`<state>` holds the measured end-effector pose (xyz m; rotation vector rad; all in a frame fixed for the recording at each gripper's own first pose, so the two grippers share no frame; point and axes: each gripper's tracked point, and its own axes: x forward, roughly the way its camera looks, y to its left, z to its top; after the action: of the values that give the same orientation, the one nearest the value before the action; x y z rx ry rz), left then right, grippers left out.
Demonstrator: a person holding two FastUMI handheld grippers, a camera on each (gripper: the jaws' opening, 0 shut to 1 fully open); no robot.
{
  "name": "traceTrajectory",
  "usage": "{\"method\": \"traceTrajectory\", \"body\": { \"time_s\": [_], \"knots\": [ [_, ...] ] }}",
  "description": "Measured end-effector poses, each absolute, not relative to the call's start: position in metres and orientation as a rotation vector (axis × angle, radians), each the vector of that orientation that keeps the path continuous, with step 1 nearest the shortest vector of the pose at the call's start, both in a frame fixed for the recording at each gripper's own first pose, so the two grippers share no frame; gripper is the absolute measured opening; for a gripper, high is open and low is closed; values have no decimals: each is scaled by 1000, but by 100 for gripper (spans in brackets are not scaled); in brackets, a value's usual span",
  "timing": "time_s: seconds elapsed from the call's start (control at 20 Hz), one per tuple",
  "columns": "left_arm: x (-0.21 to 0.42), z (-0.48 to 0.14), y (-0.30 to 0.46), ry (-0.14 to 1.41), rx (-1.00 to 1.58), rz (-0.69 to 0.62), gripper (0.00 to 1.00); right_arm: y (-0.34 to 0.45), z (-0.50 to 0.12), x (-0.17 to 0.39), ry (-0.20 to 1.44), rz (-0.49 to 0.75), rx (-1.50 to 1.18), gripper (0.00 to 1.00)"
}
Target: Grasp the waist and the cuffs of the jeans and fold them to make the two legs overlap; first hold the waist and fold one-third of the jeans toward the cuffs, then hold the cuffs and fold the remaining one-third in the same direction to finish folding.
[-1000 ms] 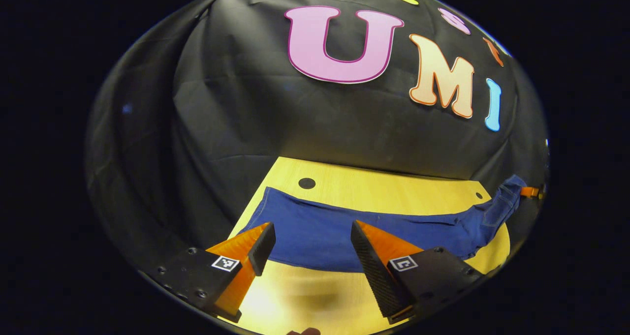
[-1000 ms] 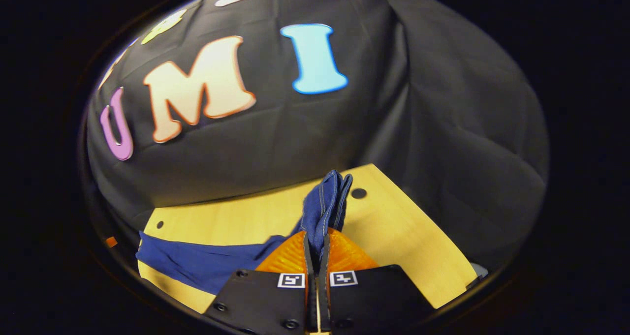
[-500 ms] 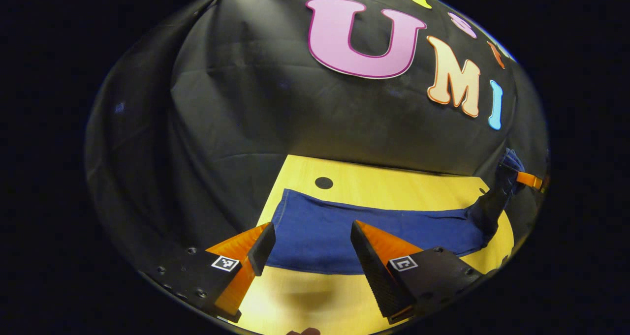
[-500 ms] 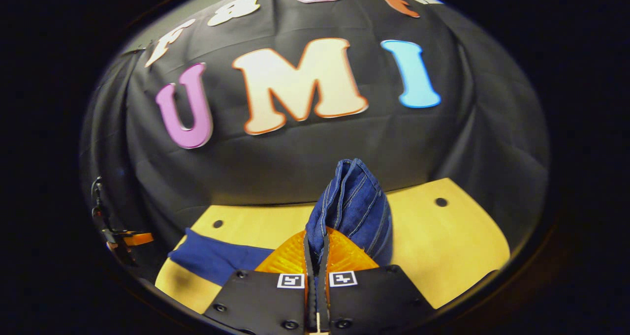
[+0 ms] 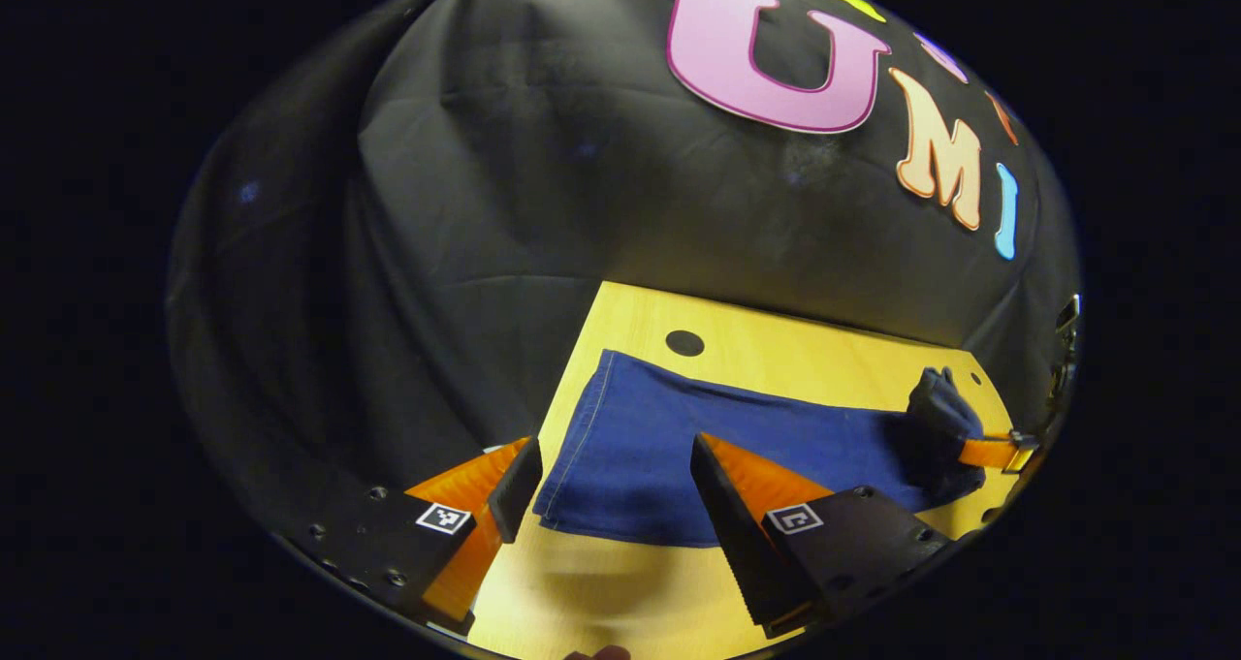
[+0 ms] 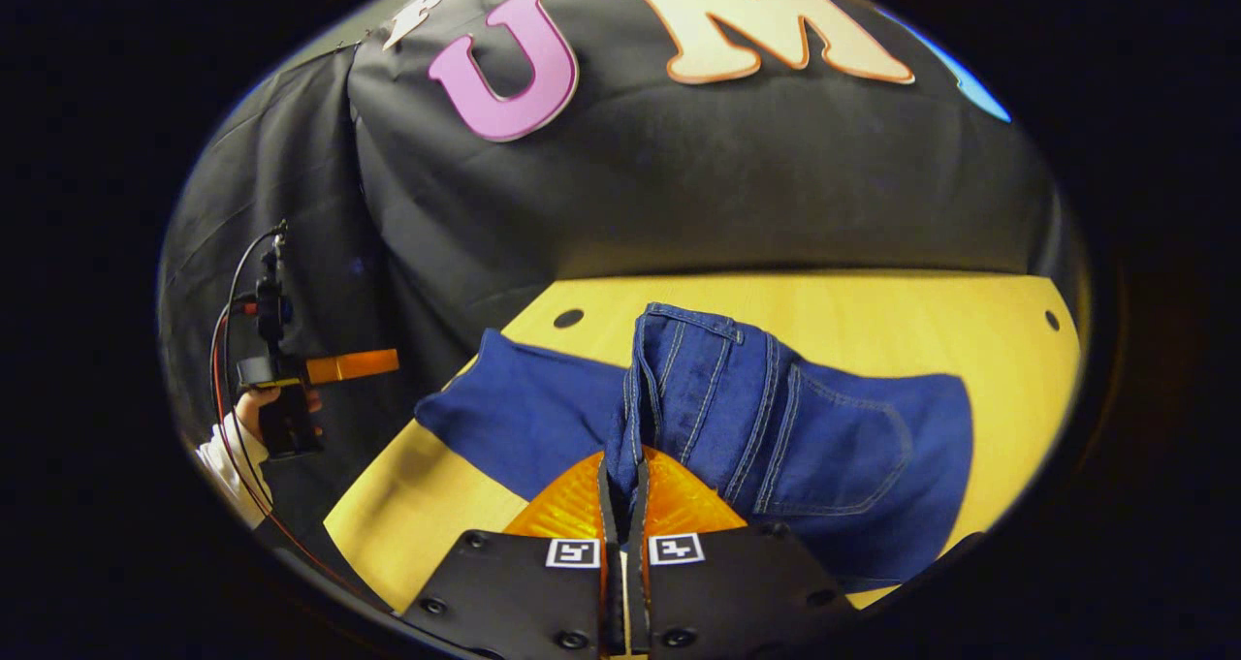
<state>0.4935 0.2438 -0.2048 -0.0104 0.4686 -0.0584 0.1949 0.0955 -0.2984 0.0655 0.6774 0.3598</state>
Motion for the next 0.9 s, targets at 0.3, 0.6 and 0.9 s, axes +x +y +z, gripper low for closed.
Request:
{"method": "traceTrajectory", "body": {
  "time_s": [0.3,0.6,0.9],
  "knots": [
    [507,-257,260,603,-8,-24,95,107,-313,192,731,355,26,5],
    [508,-277,259,675,30,-46,95,114,-271,175,709,374,96,81],
    [514,-290,261,710,28,-46,96,61,-192,169,546,279,71,98]
  ]
}}
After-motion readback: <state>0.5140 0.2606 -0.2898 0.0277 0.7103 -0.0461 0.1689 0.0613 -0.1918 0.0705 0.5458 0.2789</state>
